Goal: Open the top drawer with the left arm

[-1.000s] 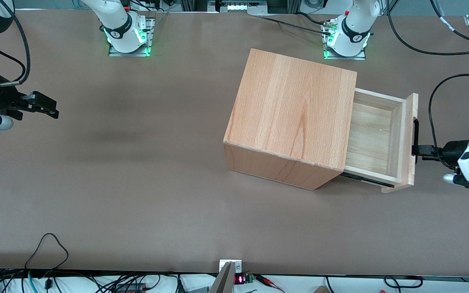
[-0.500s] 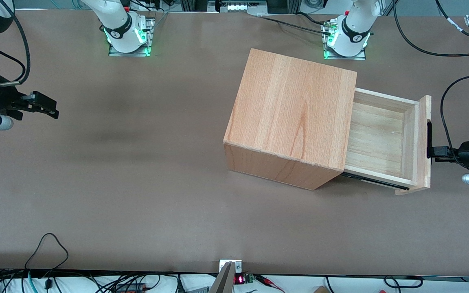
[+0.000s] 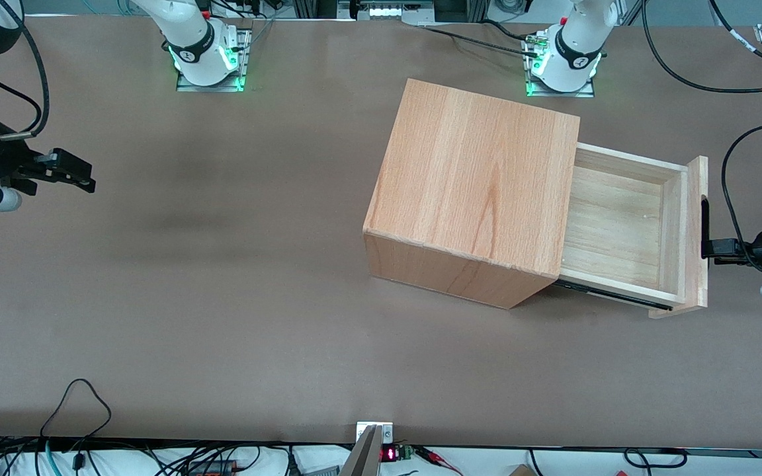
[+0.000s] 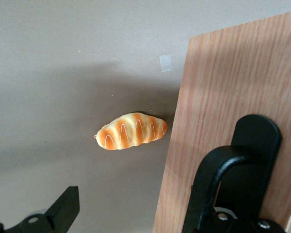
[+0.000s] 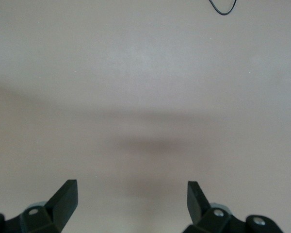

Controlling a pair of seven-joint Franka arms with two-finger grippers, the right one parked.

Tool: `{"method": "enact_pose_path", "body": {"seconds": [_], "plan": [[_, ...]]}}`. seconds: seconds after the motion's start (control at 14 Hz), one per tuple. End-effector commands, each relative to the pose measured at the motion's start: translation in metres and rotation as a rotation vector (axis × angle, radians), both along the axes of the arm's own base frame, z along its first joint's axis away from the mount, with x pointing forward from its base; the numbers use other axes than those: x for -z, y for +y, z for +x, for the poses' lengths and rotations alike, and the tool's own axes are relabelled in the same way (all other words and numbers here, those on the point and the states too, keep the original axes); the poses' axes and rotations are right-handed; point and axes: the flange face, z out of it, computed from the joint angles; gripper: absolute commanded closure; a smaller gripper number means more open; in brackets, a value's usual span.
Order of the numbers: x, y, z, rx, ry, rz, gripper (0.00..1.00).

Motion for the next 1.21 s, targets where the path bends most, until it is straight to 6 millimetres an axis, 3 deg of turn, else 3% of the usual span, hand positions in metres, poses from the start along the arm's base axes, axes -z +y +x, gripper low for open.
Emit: {"method": "enact_pose_path", "body": {"seconds": [0.0, 0.21, 0.79, 1.14], "plan": [[0.019, 0.009, 0.006, 0.004, -0.011, 0.037, 0.0], [0.023, 0.009, 0.007, 0.002, -0.015, 0.035, 0.0], [0.008, 0.017, 0.008, 0.049, -0.055, 0.021, 0.0], [-0.013, 0.014, 0.01, 0.077, -0.053, 0.009, 0.0]]}}
